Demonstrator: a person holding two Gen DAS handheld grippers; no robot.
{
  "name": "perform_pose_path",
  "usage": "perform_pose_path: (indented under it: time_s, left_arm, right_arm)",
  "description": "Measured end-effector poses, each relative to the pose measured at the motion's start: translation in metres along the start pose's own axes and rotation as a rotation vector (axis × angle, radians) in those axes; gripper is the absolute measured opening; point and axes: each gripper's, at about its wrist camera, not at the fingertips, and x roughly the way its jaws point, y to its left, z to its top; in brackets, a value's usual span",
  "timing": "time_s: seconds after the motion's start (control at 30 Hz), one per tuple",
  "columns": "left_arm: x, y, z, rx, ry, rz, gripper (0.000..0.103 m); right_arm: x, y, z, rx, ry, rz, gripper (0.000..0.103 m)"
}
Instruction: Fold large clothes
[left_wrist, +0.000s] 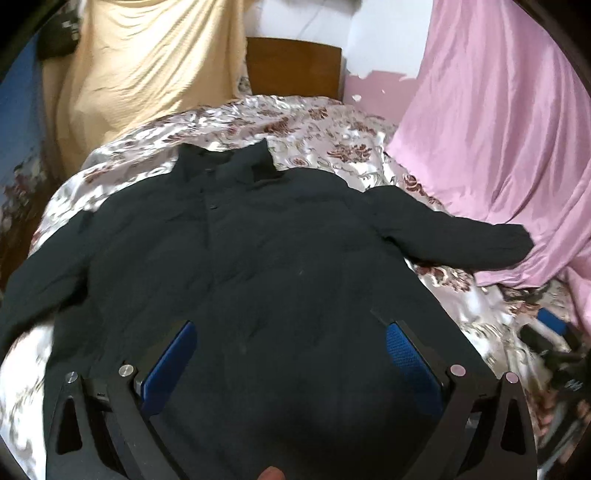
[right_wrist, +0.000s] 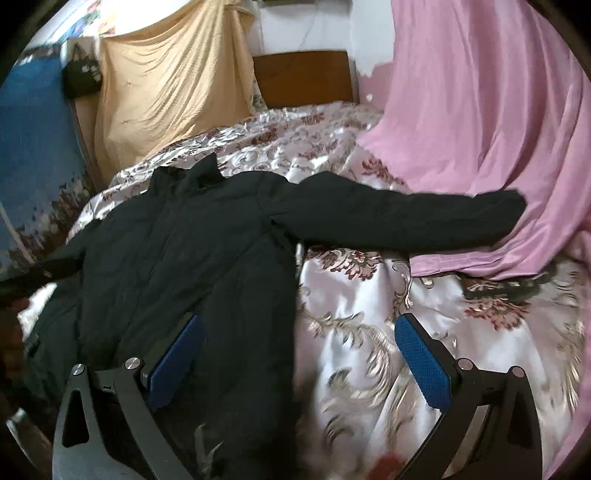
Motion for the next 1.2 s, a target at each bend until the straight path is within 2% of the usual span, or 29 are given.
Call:
perform_pose_path:
  time_s: [0.1, 0.23, 0.37, 0.53, 0.7, 0.77, 0.8, 0.87, 0.97, 1.0, 1.03, 1.1, 1.2]
  left_arm:
    - [0.042, -0.011, 0.015, 0.017, 0.011, -0.011, 0.103]
    - [0.100, -0.027, 0.033, 0.022, 0.029, -0.019, 0.103]
    - [0.148, -0.038, 0.051, 0.006, 0.049, -0.020, 0.103]
    - [0.195, -0.051, 0.075, 0.006, 0.047, -0.007, 0.103]
    - [0.226, -0.058, 0.083, 0.011, 0.069, -0.002, 0.103]
    - [0.240, -0.059, 0.082, 0.013, 0.105, 0.000, 0.103]
    - [0.247, -0.059, 0.079, 0.014, 0.128, 0.004, 0.103]
    - [0.257, -0.061, 0.075, 0.030, 0.155, 0.020, 0.103]
    - [0.262, -0.064, 0.069, 0.049, 0.160, 0.035, 0.103]
    - [0.264, -0.064, 0.067, 0.053, 0.157, 0.036, 0.103]
    - [0.265, -0.063, 0.066, 0.056, 0.154, 0.037, 0.103]
    - [0.268, -0.062, 0.065, 0.063, 0.153, 0.044, 0.103]
    - [0.267, -0.060, 0.065, 0.063, 0.155, 0.040, 0.103]
  right_arm:
    - [0.022, -0.036, 0.021, 0.043, 0.019, 0.019, 0.102]
    - [0.055, -0.096, 0.058, 0.189, 0.019, 0.041, 0.102]
    - [0.095, -0.152, 0.081, 0.373, 0.029, -0.013, 0.102]
    - [0.136, -0.201, 0.074, 0.643, 0.042, -0.014, 0.102]
    - [0.161, -0.223, 0.064, 0.776, -0.004, -0.068, 0.100]
    - [0.172, -0.227, 0.065, 0.808, -0.030, -0.076, 0.091]
    - [0.177, -0.229, 0.067, 0.821, -0.041, -0.090, 0.082]
    - [0.186, -0.236, 0.068, 0.871, -0.062, -0.098, 0.078]
    - [0.197, -0.240, 0.069, 0.934, -0.079, -0.146, 0.047]
    - [0.201, -0.239, 0.072, 0.937, -0.076, -0.178, 0.033]
    - [0.203, -0.236, 0.074, 0.935, -0.083, -0.189, 0.027]
    - [0.204, -0.228, 0.083, 0.905, -0.107, -0.202, 0.015]
    - [0.191, -0.211, 0.104, 0.785, -0.149, -0.235, 0.010]
